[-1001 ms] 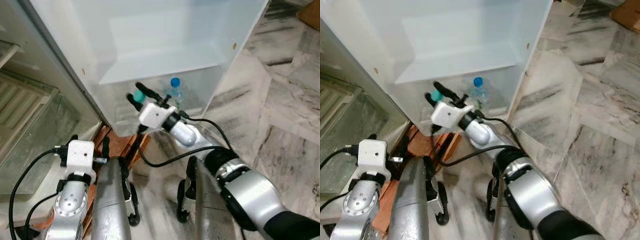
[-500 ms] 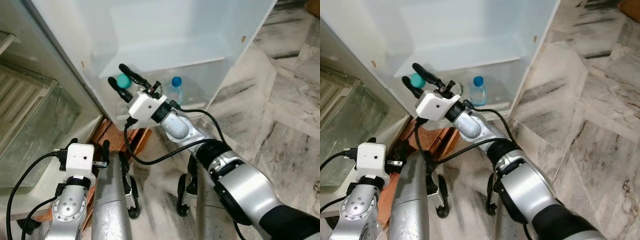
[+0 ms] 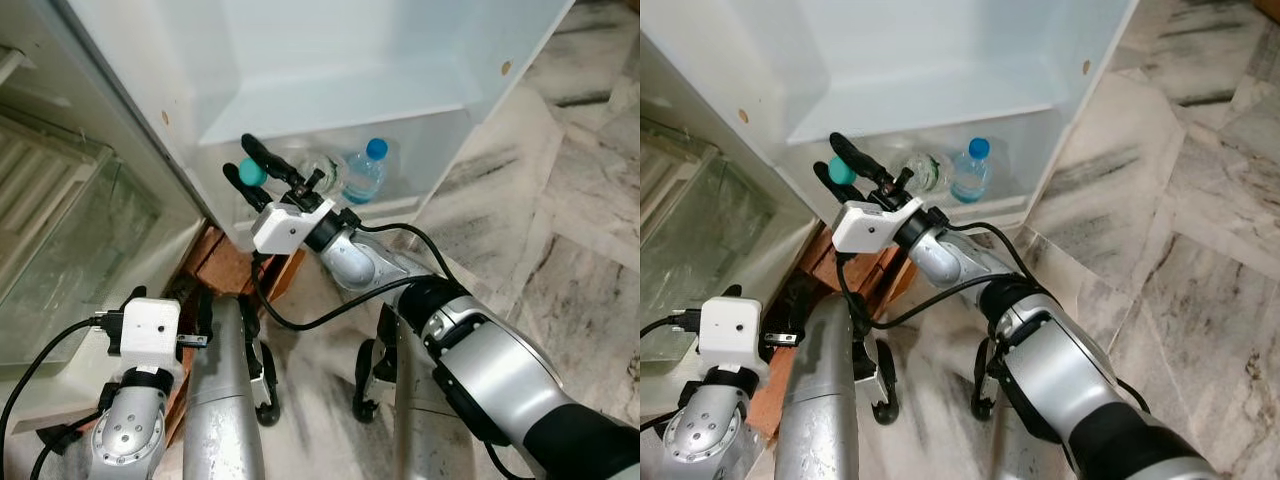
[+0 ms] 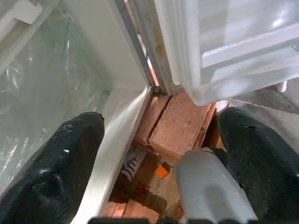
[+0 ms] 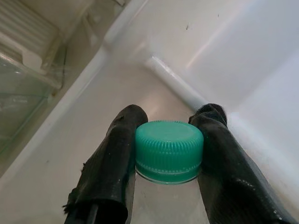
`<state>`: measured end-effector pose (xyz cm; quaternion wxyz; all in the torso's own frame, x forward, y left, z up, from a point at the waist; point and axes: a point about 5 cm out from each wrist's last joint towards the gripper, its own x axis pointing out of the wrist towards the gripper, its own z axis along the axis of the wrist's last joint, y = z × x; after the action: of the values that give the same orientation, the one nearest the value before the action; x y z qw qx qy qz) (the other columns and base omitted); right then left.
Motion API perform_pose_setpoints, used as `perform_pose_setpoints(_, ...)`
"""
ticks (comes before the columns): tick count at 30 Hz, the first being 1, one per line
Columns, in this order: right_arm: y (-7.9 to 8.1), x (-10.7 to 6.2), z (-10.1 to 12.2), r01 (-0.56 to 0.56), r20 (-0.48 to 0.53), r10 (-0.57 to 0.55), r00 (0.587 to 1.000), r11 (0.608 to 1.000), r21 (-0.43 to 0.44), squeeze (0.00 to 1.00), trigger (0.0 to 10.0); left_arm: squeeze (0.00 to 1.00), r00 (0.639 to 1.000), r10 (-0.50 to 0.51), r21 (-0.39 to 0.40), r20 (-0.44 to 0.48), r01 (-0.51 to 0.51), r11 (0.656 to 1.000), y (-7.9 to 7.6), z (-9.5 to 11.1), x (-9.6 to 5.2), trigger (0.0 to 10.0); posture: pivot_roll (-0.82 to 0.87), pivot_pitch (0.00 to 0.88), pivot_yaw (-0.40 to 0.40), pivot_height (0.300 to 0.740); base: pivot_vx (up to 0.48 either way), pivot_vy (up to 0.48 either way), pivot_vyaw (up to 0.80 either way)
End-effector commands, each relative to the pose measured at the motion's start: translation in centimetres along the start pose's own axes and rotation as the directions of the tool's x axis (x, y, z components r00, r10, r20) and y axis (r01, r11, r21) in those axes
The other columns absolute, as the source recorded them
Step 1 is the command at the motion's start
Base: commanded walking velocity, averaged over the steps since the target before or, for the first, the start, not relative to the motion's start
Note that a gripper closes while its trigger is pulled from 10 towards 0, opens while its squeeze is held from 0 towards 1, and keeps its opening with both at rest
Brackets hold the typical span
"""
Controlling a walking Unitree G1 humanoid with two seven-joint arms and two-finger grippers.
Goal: Restocking fridge
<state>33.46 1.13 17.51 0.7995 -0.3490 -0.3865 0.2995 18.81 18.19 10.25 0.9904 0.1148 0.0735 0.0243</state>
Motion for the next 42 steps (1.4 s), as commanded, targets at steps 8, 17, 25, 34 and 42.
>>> perform_pose_setpoints(8,1.6,-1.8,-2.4,0.050,-0.262,-0.009,0.965,0.987,0.150,0.00,10.0,0.00,0.998,-0.003,0.000,-0.060,0.003,1.000,0.2,-0.5,-1.6,10.0,0.33,0.462,0.013,0.547,0.000,0.000,0.00)
perform_pose_setpoints(17,1.5,-3.0,-4.0,0.188,-0.434,-0.056,0.899,0.945,0.267,0.00,10.0,0.00,0.997,-0.009,0.005,-0.075,0.009,1.000,0.2,-0.5,-1.5,10.0,0.33,0.464,0.016,0.547,0.000,0.000,0.00)
perform_pose_setpoints(25,0.5,-4.9,-6.3,0.341,-0.616,-0.093,0.782,0.892,0.298,0.00,10.0,0.00,0.997,-0.011,0.019,-0.071,0.012,1.000,0.3,-0.5,-0.8,10.0,0.32,0.441,0.017,0.547,0.000,0.000,0.00)
perform_pose_setpoints(34,-0.5,-7.3,-8.1,0.463,-0.713,-0.100,0.694,0.821,0.335,1.00,10.0,0.00,0.998,-0.016,0.034,-0.061,0.018,0.999,0.3,-0.5,0.2,10.0,0.31,0.416,0.019,0.547,0.000,0.000,0.00)
perform_pose_setpoints(42,-2.7,-8.7,-9.3,0.607,-0.764,-0.199,0.613,0.738,0.295,1.00,10.0,0.00,0.999,-0.020,0.032,-0.027,0.021,0.999,0.0,-0.1,1.6,10.0,0.28,0.370,0.023,0.547,0.000,0.000,0.00)
